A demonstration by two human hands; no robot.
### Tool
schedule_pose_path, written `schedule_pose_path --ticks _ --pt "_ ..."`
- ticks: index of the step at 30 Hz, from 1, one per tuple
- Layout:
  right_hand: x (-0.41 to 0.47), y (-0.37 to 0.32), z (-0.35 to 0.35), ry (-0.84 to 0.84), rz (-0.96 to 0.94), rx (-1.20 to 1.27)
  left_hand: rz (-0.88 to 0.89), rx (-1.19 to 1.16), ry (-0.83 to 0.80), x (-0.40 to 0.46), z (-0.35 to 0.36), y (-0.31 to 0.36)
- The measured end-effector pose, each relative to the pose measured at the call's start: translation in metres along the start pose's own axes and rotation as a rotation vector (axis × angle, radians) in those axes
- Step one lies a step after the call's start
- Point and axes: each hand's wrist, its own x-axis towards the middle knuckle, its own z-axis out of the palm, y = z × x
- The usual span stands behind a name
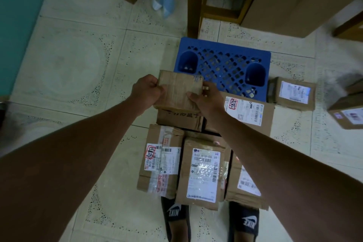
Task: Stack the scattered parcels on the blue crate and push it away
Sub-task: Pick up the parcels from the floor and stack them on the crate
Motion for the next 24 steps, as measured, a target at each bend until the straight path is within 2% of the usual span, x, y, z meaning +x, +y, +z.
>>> schedule_pose_path --ticks 15,19,24 --pt "-0.032 0.026 -0.002 -0.009 0.026 -0.037 0.031 0.105 -0.032 -0.028 0.001 -0.019" --pt "-0.036 0.021 -0.006 -0.012 0.030 -0.091 0.025 0.209 -0.058 -0.032 0.004 -0.012" --pt "-0.060 0.010 -0.022 0.028 0.017 -0.206 0.109 0.416 0.052 -0.056 0.015 0.017"
